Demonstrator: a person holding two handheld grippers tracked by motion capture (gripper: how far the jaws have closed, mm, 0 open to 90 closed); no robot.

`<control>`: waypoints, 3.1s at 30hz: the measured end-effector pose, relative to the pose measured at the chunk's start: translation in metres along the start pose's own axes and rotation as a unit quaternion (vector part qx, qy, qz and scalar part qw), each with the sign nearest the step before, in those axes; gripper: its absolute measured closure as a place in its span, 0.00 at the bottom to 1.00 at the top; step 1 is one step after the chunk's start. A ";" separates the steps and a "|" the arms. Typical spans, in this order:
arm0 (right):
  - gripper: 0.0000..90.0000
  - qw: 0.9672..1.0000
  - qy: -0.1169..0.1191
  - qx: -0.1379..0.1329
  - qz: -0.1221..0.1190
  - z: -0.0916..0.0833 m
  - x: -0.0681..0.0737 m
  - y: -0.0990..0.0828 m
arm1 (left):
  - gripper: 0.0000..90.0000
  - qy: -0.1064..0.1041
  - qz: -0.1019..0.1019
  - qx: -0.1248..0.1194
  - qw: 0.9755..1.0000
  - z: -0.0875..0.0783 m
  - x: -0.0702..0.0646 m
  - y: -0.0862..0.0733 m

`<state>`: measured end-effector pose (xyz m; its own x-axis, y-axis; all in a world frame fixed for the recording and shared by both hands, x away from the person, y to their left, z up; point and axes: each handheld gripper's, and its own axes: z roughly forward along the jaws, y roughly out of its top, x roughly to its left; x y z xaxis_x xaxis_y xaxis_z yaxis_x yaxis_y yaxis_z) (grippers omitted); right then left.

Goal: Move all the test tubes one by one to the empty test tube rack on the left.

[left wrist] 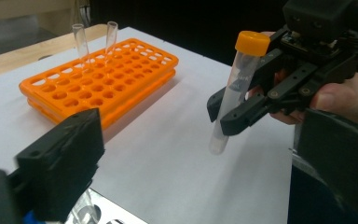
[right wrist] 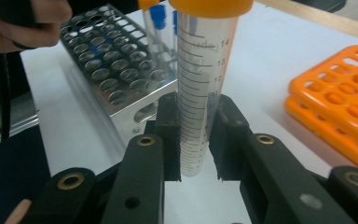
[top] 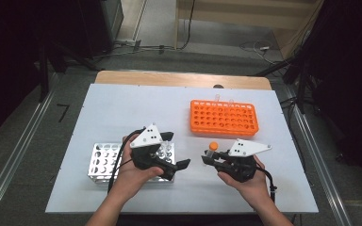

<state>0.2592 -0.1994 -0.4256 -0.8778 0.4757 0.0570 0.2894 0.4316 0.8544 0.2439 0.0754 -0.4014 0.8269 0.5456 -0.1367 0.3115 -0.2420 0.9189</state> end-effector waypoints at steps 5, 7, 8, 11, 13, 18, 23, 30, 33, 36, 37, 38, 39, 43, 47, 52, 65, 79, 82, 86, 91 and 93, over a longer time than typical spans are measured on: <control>0.81 1.000 0.010 0.012 -0.012 0.007 0.007 0.000 | 0.18 -0.013 0.003 0.020 1.000 0.011 -0.010 0.000; 0.81 1.000 0.016 0.016 -0.016 0.009 0.010 0.001 | 0.24 -0.024 0.002 0.021 0.999 0.014 -0.012 0.000; 0.81 0.999 0.018 0.018 -0.021 0.010 0.011 0.001 | 0.27 -0.030 0.002 0.022 0.999 0.015 -0.013 0.000; 0.81 0.999 0.030 0.023 -0.022 0.015 0.016 0.002 | 0.39 -0.048 -0.003 0.019 0.999 0.019 -0.014 0.000; 0.81 0.999 0.032 0.029 -0.030 0.018 0.019 0.002 | 0.46 -0.054 -0.004 0.022 0.998 0.022 -0.016 0.000; 0.81 0.998 0.045 0.041 -0.036 0.022 0.024 0.003 | 0.62 -0.058 0.006 0.032 0.998 0.027 -0.021 -0.002; 0.81 0.997 0.049 0.044 -0.032 0.023 0.025 0.003 | 0.78 -0.062 0.013 0.039 0.997 0.027 -0.021 -0.002; 0.81 0.997 0.049 0.041 -0.031 0.021 0.024 0.003 | 0.83 -0.045 0.030 0.040 0.998 0.026 -0.024 -0.002; 0.81 0.998 0.050 0.036 -0.034 0.020 0.024 0.003 | 0.83 -0.045 0.031 0.037 0.998 0.025 -0.024 -0.001; 0.74 0.997 0.059 0.028 -0.038 0.019 0.022 0.002 | 0.83 -0.036 0.028 0.029 0.999 0.022 -0.022 0.000; 0.68 0.997 0.063 0.025 -0.039 0.018 0.021 0.002 | 0.83 -0.032 0.025 0.026 0.999 0.020 -0.021 0.000; 0.62 0.997 0.062 0.023 -0.035 0.016 0.021 0.002 | 0.83 -0.030 0.024 0.024 0.999 0.018 -0.019 0.000; 0.57 0.997 0.061 0.019 -0.035 0.015 0.020 0.002 | 0.83 -0.028 0.021 0.021 0.999 0.015 -0.017 0.001; 0.35 0.998 0.053 0.002 -0.017 0.008 0.010 0.002 | 0.83 -0.017 0.016 0.011 1.000 0.004 -0.009 0.003; 0.22 0.999 0.036 -0.018 -0.001 -0.002 -0.002 0.002 | 0.83 -0.005 0.015 0.001 1.000 -0.008 -0.003 0.007; 0.07 0.999 0.021 -0.035 0.013 -0.016 -0.020 0.001 | 0.83 0.011 0.010 -0.008 1.000 -0.021 0.005 0.009; 0.00 0.997 -0.026 -0.050 0.058 -0.045 -0.074 -0.020 | 0.83 0.055 -0.008 -0.036 0.998 -0.056 0.030 0.010; 0.00 0.994 -0.067 -0.053 0.072 -0.060 -0.102 -0.038 | 0.83 0.103 -0.034 -0.060 0.992 -0.084 0.058 0.000; 0.00 0.993 -0.074 -0.053 0.076 -0.064 -0.105 -0.040 | 0.83 0.107 -0.038 -0.066 0.991 -0.090 0.061 -0.001; 0.00 0.992 -0.077 -0.056 0.079 -0.065 -0.109 -0.042 | 0.83 0.115 -0.041 -0.065 0.990 -0.093 0.065 -0.004; 0.00 0.992 -0.077 -0.052 0.082 -0.064 -0.111 -0.044 | 0.83 0.125 -0.048 -0.060 0.989 -0.094 0.073 -0.010; 0.00 0.992 -0.077 -0.052 0.085 -0.063 -0.112 -0.045 | 0.83 0.127 -0.053 -0.056 0.989 -0.092 0.076 -0.014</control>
<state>0.3209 -0.3200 -0.4377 -0.7492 0.6490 0.1321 0.3797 0.2574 0.8886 0.2593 0.1942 -0.3901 0.6440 0.7501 -0.1504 0.3248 -0.0902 0.9415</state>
